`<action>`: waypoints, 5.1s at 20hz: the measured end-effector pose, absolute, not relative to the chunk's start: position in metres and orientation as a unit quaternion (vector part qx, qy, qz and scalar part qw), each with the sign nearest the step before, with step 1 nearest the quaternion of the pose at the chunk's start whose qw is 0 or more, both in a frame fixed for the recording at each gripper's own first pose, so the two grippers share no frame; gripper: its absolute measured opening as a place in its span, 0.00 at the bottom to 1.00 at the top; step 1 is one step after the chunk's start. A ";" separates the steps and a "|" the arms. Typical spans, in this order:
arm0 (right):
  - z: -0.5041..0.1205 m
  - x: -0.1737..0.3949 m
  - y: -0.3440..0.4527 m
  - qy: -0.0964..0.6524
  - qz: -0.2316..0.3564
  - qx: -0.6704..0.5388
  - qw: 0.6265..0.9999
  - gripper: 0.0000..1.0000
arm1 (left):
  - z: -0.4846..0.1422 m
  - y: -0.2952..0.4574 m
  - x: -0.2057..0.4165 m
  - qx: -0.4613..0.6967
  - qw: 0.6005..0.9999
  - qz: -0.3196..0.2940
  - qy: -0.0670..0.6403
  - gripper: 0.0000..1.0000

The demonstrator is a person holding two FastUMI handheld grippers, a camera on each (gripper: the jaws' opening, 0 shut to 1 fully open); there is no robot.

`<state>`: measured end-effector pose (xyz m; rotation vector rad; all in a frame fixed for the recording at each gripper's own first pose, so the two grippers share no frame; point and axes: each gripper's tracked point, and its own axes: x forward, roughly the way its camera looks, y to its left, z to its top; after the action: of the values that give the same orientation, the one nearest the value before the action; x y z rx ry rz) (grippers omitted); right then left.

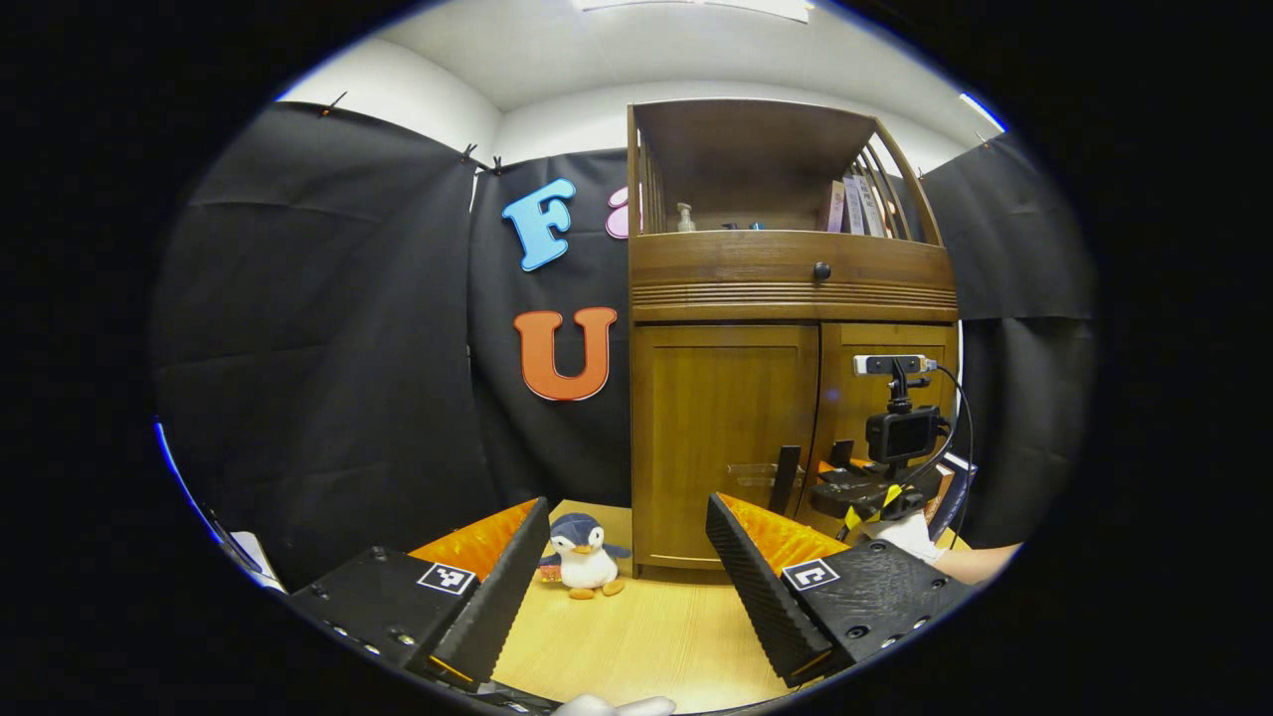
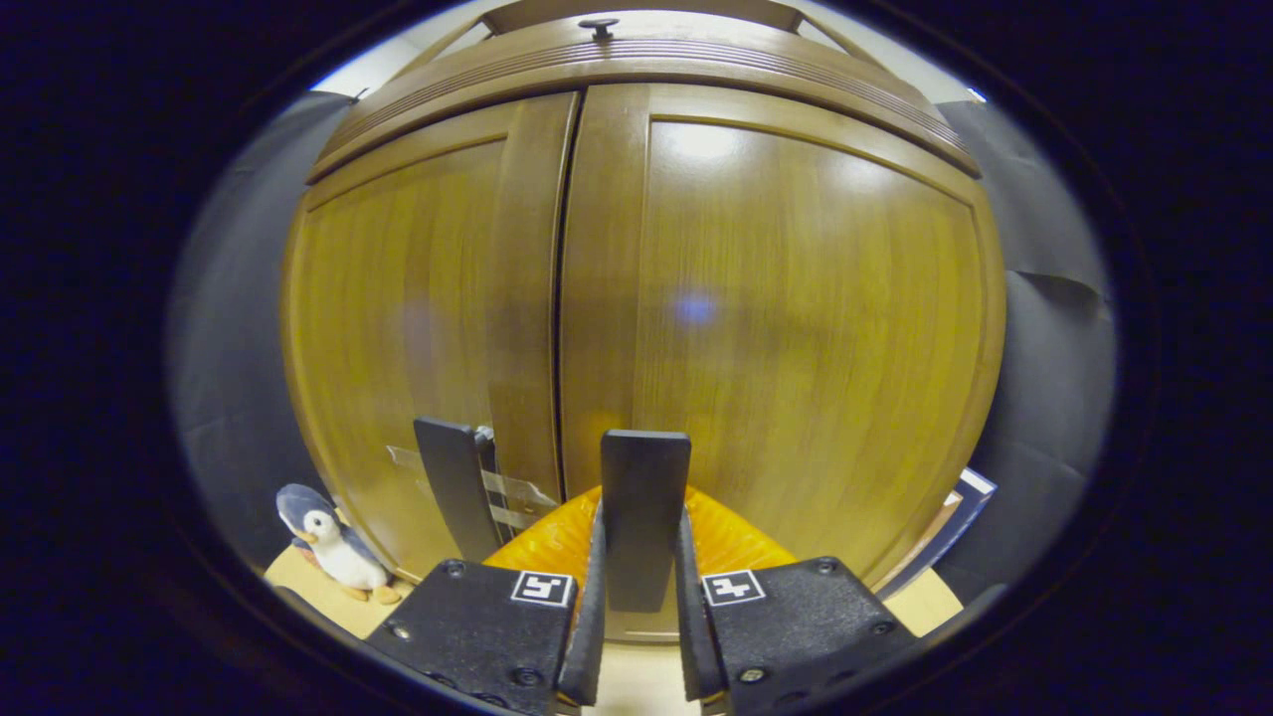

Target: Open the right door of the double-door shoe cabinet with the right hand, and open the left door with the left hand.

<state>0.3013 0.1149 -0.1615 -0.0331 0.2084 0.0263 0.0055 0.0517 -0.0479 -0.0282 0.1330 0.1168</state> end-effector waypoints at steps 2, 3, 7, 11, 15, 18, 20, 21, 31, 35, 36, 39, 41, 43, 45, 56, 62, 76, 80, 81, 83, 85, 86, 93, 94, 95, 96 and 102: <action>-0.161 0.292 0.113 0.105 0.014 -0.018 0.994 0.34 | -0.047 0.053 0.000 -0.014 0.996 0.060 0.064 1.00; -0.161 0.286 0.112 0.106 0.015 -0.019 0.994 0.33 | -0.047 0.055 -0.002 -0.015 0.996 0.060 0.064 1.00; -0.162 0.258 0.105 0.106 0.022 -0.021 0.994 0.32 | -0.047 0.054 -0.011 -0.017 0.996 0.056 0.064 0.96; -0.162 0.225 0.094 0.108 0.026 -0.020 0.994 0.32 | -0.050 0.050 -0.022 -0.020 0.997 0.045 0.066 0.96; -0.163 0.195 0.078 0.111 0.025 -0.018 0.993 0.30 | -0.050 0.047 -0.025 -0.020 0.997 0.033 0.065 0.96; -0.163 0.175 0.065 0.111 0.019 -0.017 0.993 0.30 | -0.051 0.045 -0.030 -0.022 0.997 0.021 0.065 0.96; -0.164 0.164 0.056 0.112 0.016 -0.014 0.993 0.29 | -0.051 0.043 -0.031 -0.020 0.998 0.013 0.066 0.96; -0.163 0.158 0.052 0.114 0.014 -0.012 0.993 0.29 | -0.052 0.042 -0.031 -0.019 0.998 0.009 0.066 0.96; -0.163 0.115 0.001 0.122 -0.016 -0.001 0.992 0.24 | -0.058 0.007 -0.043 -0.022 0.997 -0.031 0.067 0.96; -0.163 0.101 -0.026 0.124 -0.027 0.000 0.992 0.20 | -0.057 -0.010 -0.040 -0.019 0.997 -0.041 0.066 0.96; -0.162 0.099 -0.034 0.124 -0.032 0.004 0.992 0.19 | -0.057 -0.016 -0.040 -0.020 0.997 -0.044 0.066 0.96; -0.162 0.093 -0.053 0.129 -0.030 0.008 0.991 0.14 | -0.055 -0.035 -0.038 -0.021 0.996 -0.054 0.066 0.97; -0.161 0.089 -0.061 0.131 -0.019 -0.004 0.991 0.12 | -0.055 -0.048 -0.039 -0.023 0.996 -0.060 0.066 0.97; -0.161 0.088 -0.068 0.131 -0.012 -0.012 0.991 0.11 | -0.054 -0.058 -0.039 -0.021 0.996 -0.063 0.065 0.97; -0.161 0.086 -0.078 0.131 -0.005 -0.008 0.991 0.11 | -0.052 -0.068 -0.038 -0.020 0.996 -0.066 0.065 0.97; -0.157 0.087 -0.149 0.121 0.022 0.007 0.992 0.04 | -0.055 -0.127 -0.031 -0.018 0.995 -0.075 0.070 0.97; -0.159 0.089 -0.169 0.127 0.040 0.026 0.991 0.04 | -0.055 -0.144 -0.030 -0.013 0.994 -0.081 0.072 0.97; -0.137 0.060 -0.207 0.101 -0.017 0.008 0.995 0.70 | -0.052 -0.136 -0.011 -0.007 0.994 -0.083 0.065 1.00; -0.128 0.049 -0.213 0.096 -0.044 0.015 0.994 0.88 | -0.053 -0.131 -0.005 -0.006 0.994 -0.086 0.063 1.00; -0.125 0.045 -0.214 0.095 -0.049 0.016 0.994 0.96 | -0.053 -0.129 -0.004 -0.004 0.994 -0.086 0.064 1.00; -0.118 0.036 -0.216 0.092 -0.062 0.016 0.994 0.97 | -0.054 -0.124 0.001 -0.003 0.994 -0.087 0.063 1.00; -0.107 0.025 -0.214 0.085 -0.071 0.011 0.994 0.98 | -0.056 -0.119 0.006 -0.003 0.994 -0.089 0.065 1.00; -0.101 0.019 -0.213 0.082 -0.077 0.007 0.994 0.99 | -0.058 -0.117 0.008 -0.003 0.994 -0.090 0.065 0.97; -0.064 -0.008 -0.157 0.053 -0.083 -0.007 0.995 0.99 | -0.064 -0.087 0.035 -0.001 0.994 -0.089 0.065 0.96; -0.063 -0.009 -0.143 0.052 -0.076 -0.011 0.996 0.99 | -0.065 -0.081 0.039 0.000 0.994 -0.087 0.065 0.96; -0.062 -0.009 -0.131 0.052 -0.072 -0.013 0.996 0.99 | -0.066 -0.076 0.043 0.001 0.994 -0.086 0.065 0.96; -0.062 -0.010 -0.116 0.051 -0.065 -0.014 0.996 0.99 | -0.069 -0.071 0.046 0.002 0.994 -0.084 0.064 0.96; -0.072 -0.012 -0.041 0.061 -0.029 0.008 0.998 0.99 | -0.087 -0.054 0.074 0.012 0.995 -0.076 0.065 0.96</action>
<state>-0.0119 -0.0408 -0.0724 0.0168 0.1211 -0.0579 0.0737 -0.0540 -0.0875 0.0231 0.1302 -0.1516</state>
